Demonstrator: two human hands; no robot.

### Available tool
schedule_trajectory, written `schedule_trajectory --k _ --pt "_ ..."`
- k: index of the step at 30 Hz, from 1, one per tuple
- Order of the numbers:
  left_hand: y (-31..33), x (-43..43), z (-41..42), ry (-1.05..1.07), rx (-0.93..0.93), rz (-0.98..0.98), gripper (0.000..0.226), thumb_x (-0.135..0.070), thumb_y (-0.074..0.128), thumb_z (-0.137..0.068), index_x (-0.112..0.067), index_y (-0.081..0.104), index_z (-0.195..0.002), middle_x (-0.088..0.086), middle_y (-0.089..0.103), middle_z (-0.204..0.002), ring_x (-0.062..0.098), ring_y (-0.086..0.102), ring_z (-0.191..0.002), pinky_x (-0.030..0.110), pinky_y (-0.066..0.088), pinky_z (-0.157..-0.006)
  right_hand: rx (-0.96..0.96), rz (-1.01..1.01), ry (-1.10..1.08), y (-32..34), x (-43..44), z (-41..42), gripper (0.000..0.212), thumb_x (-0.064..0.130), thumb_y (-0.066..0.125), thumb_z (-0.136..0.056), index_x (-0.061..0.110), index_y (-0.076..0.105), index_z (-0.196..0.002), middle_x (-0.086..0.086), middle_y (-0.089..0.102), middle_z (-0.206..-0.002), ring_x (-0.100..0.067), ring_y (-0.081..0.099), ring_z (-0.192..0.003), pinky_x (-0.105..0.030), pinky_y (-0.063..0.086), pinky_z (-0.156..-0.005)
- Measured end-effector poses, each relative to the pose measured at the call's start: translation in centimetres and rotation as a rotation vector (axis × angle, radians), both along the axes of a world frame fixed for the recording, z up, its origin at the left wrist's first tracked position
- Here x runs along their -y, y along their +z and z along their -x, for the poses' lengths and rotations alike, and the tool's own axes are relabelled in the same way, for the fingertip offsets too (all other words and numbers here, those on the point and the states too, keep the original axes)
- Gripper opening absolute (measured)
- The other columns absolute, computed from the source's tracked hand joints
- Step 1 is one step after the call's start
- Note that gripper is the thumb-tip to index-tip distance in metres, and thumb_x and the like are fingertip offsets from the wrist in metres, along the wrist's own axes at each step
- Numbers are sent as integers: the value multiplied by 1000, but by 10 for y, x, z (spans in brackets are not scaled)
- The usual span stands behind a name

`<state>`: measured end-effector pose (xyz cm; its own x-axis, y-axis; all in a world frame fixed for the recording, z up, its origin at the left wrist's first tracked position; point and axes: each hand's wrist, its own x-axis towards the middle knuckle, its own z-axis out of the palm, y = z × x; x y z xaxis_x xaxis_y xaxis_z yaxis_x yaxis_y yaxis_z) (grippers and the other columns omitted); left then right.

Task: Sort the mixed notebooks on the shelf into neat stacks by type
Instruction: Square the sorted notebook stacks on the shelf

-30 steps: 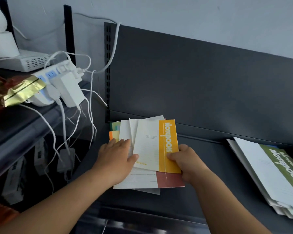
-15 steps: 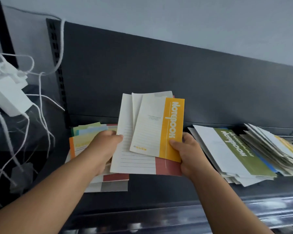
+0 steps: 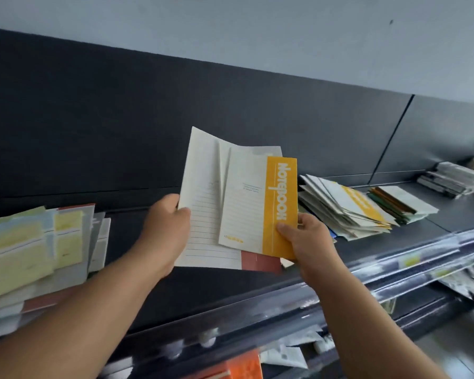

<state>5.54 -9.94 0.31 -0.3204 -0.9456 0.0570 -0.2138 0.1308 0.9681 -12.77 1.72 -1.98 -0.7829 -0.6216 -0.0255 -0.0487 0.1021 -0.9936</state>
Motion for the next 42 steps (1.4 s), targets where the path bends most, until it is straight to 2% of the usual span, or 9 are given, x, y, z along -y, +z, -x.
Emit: schedule_trajectory --k 7,11,17,25,29,31,33,37,42 --pt "1 -64 99 41 -12 -69 29 -2 36 -94 -18 57 -80 -4 63 -83 13 58 -73 25 42 -53 87 14 -91 4 -93 109 17 11 56 -97 19 60 -112 -3 70 -103 -23 69 -90 -35 57 -63" --pt "-1 -78 133 96 -21 -75 33 0 34 -93 -19 57 -80 -4 62 -86 14 58 -74 25 42 -52 87 20 -63 5 -121 150 15 11 53 -99 24 60 -100 -2 68 -105 -24 67 -95 -38 59 -68" --pt "-1 -73 165 159 53 -90 33 2 32 -94 -17 56 -82 -1 61 -86 18 58 -73 26 43 -51 100 34 -70 9 -129 190 21 7 50 -98 23 63 -98 -5 72 -104 -26 69 -96 -43 59 -78" --pt "-16 -26 193 215 193 -78 23 3 34 -91 -6 53 -101 2 54 -83 17 49 -68 28 36 -50 103 44 -89 23 -108 220 23 5 48 -100 22 62 -94 -1 71 -97 -20 69 -87 -32 55 -66" --pt "-26 -13 197 205 473 15 40 0 41 -87 -10 45 -126 11 57 -114 29 57 -91 33 44 -62 88 43 -98 24 -97 237 22 6 48 -100 22 62 -96 -3 72 -102 -24 69 -95 -37 57 -74" --pt "-28 -12 201 236 683 142 56 -4 49 -87 -11 33 -140 15 44 -138 37 47 -120 44 46 -84 94 42 -103 22 -94 246 21 7 48 -100 22 62 -97 -3 72 -103 -24 69 -95 -37 57 -74" --pt "-25 -15 210 224 795 295 69 -15 57 -88 -14 22 -148 13 26 -152 36 30 -135 48 34 -104 101 47 -112 23 -93 259 21 7 48 -100 23 61 -96 -1 71 -102 -23 68 -94 -38 56 -76" --pt "-11 -37 249 44 741 504 70 -33 55 -93 -17 20 -151 8 21 -157 29 22 -143 45 25 -112 111 65 -163 31 -94 296 14 8 49 -100 19 58 -102 0 68 -96 -20 66 -84 -35 54 -66" --pt "-1 -77 313 -105 484 421 54 -31 46 -98 -22 28 -149 -1 34 -152 19 33 -138 35 29 -109 139 31 -64 28 -85 341 15 7 49 -100 17 59 -107 0 68 -97 -20 66 -89 -36 55 -70"
